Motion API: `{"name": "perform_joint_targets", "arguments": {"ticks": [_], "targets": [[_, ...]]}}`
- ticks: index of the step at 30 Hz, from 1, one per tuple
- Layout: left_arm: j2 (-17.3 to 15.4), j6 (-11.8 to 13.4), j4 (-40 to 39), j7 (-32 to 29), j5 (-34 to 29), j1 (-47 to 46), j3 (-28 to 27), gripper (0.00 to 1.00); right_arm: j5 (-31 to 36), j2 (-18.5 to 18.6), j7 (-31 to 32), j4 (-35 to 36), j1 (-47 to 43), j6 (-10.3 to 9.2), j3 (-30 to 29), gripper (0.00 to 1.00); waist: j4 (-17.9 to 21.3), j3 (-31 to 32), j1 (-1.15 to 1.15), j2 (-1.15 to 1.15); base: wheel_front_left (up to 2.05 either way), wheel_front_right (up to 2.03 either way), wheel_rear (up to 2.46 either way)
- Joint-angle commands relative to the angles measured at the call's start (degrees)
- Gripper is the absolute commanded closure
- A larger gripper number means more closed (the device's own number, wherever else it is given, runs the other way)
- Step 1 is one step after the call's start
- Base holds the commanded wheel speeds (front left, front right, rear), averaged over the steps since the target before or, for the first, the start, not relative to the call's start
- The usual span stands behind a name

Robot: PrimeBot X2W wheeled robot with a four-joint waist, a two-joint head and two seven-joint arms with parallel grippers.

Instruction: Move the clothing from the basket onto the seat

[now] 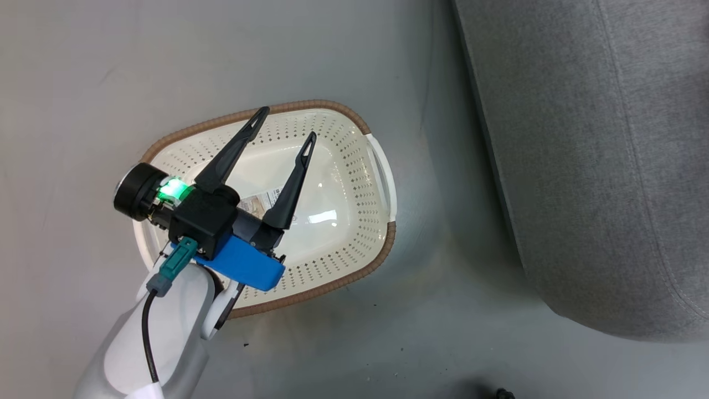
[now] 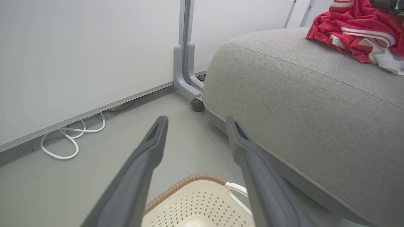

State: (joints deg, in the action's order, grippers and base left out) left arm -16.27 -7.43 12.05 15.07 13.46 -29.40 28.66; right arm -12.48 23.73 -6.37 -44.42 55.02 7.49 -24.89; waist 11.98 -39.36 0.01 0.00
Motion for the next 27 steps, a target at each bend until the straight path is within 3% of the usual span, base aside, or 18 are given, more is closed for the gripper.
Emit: {"name": "perform_joint_targets", "arguments": {"ticks": [1,9,10,11,12,27], "targets": [[-0.1,-0.1,-0.4,0.1,-0.3,-0.9,0.1,0.00,0.4,0.2,-0.5,-0.4,0.7,0.01,-0.1,1.00,-0.8,-0.8,-0.01,0.00,0.00,0.00,0.00],[-0.4,-0.1,0.0,0.1,-0.4,-0.8,-0.5,0.00,0.8,0.9,-3.4,-5.9,3.0,0.01,0.8,1.00,-0.9,-1.0,-0.01,0.00,0.00,0.00,0.00],[-0.4,-0.1,0.1,0.1,-0.4,-0.8,-0.6,0.00,0.9,1.0,-3.7,-6.3,3.3,0.01,1.1,0.63,-0.8,-0.9,-0.01,0.00,0.00,0.00,0.00],[-0.4,-0.1,0.1,0.1,-0.4,-0.8,-0.7,0.00,1.0,1.1,-4.0,-6.8,3.5,0.01,1.5,0.36,-0.7,-0.8,-0.01,0.00,0.00,0.00,0.00],[-0.3,-0.1,0.1,0.1,-0.4,-0.8,-0.6,0.00,1.0,1.1,-4.3,-7.3,3.7,0.01,1.8,0.00,-0.6,-0.7,-0.01,0.00,0.00,0.00,0.00],[0.4,-0.1,0.7,0.1,0.1,-0.6,-0.4,0.00,-0.9,3.5,-6.4,-11.9,4.9,0.01,5.4,0.00,-0.1,1.0,-0.01,0.00,0.00,0.00,0.00]]}}
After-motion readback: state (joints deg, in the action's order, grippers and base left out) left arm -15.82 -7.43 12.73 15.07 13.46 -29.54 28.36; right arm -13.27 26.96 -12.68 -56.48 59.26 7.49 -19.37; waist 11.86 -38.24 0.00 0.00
